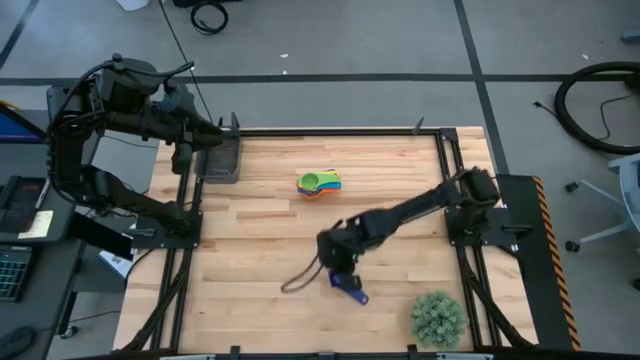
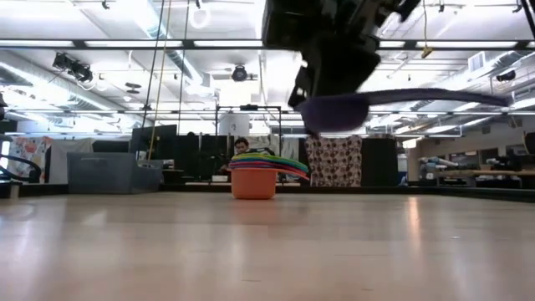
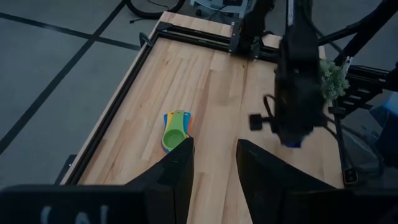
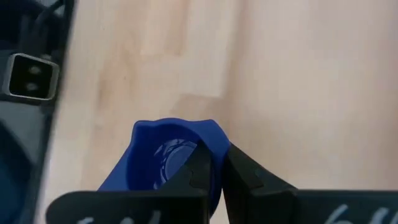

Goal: Nest measuring cups in basket
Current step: Stack the violet measuring cup on top of the green measuring cup

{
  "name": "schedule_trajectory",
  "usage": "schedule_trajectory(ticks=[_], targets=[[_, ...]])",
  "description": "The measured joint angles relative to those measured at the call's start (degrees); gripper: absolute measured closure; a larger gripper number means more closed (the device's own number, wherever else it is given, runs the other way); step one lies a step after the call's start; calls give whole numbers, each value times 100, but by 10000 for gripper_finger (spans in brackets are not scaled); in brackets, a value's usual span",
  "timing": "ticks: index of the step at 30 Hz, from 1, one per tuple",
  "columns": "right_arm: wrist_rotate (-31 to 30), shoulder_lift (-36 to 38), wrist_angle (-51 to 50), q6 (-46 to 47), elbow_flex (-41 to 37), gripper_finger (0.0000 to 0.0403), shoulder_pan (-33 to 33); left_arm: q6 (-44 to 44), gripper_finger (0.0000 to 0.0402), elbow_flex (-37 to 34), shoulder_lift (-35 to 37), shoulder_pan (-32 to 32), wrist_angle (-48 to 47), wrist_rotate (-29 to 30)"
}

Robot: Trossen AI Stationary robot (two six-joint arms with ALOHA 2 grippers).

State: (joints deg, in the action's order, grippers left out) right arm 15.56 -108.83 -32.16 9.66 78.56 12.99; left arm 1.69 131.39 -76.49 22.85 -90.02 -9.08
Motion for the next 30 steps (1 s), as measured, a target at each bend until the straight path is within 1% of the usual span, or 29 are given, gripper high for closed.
schedule_trajectory(ticks=[4, 7, 12, 15, 21, 26, 30], targets=[[-254, 572, -598, -760, 3, 382, -477, -140, 276, 0, -5, 0, 4, 4], [-325, 962, -963, -1339, 5, 382, -943, -390, 276, 0, -79, 0, 17, 12], [-416, 1400, -1145, -2527, 7, 382, -1797, -766, 276, -22, -270, 0, 28, 155], [-412, 1468, -1195, -2979, 136, 382, -2286, -891, 276, -80, -378, 5, 26, 172], [-351, 1422, -1241, -3653, 784, 382, -3021, -900, 276, -332, -586, 17, 225, 295], [-37, 1422, -1151, -3845, 1281, 382, -3436, -902, 276, -559, -768, 17, 317, 677], [157, 1420, -1196, -4094, 1474, 382, -3670, -1037, 276, -743, -891, 24, 445, 1066]])
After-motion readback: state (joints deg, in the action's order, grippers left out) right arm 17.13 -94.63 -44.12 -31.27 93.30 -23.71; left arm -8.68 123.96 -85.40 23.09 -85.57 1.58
